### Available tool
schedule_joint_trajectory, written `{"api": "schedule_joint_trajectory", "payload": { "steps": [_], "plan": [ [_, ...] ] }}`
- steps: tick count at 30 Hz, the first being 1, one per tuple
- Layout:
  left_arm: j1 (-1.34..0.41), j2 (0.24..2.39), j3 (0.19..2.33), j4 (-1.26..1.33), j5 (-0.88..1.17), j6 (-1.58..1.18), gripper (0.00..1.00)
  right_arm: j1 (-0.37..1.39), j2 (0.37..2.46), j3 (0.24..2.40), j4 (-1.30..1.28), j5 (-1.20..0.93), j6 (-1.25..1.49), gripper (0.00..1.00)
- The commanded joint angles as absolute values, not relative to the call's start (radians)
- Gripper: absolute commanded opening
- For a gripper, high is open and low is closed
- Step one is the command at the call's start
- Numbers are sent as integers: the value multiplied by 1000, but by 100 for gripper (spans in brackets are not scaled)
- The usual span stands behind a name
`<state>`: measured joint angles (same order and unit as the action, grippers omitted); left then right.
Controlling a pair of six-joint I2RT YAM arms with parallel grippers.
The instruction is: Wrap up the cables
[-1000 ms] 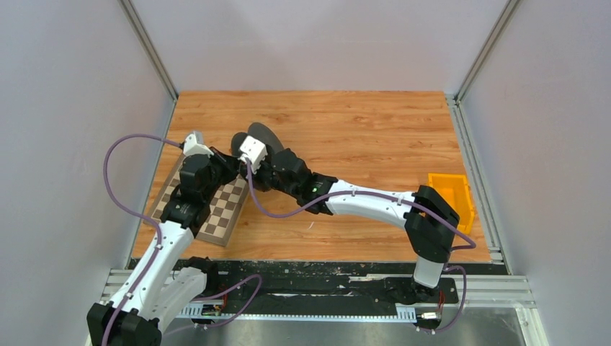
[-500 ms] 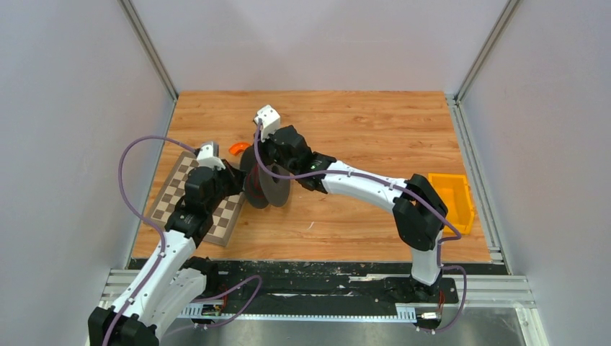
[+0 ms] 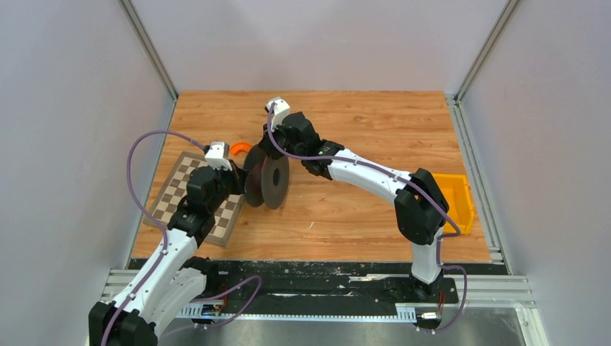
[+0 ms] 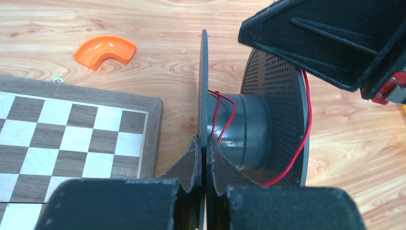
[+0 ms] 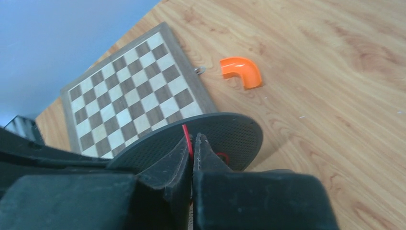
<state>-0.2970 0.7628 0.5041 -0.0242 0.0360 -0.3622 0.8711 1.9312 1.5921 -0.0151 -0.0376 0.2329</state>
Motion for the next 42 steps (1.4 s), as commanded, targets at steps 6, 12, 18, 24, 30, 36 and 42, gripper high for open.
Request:
{"api": "schedule_joint_trajectory", "payload": {
  "steps": [6, 12, 18, 24, 30, 36, 42],
  "plan": [
    [-310, 742, 510, 232, 36, -263, 0, 794, 1943, 1555, -82, -294, 315, 7],
    [-310, 726, 480, 294, 101, -200, 0, 753, 1942, 1539, -83, -309, 344, 0],
    [-310, 723, 481, 296, 69, -192, 0, 717, 1944, 1510, -86, -349, 399, 3],
    [-310, 739, 479, 300, 54, -210, 0, 681, 1974, 1481, -86, -433, 451, 8],
    [-310, 767, 502, 289, 63, -233, 0, 654, 1997, 1476, -84, -484, 470, 11],
    [-309, 786, 515, 272, 58, -243, 0, 632, 1987, 1465, -80, -499, 479, 17],
    [-310, 830, 586, 184, 41, -324, 0, 595, 1954, 1423, -50, -506, 508, 20]
  ]
}}
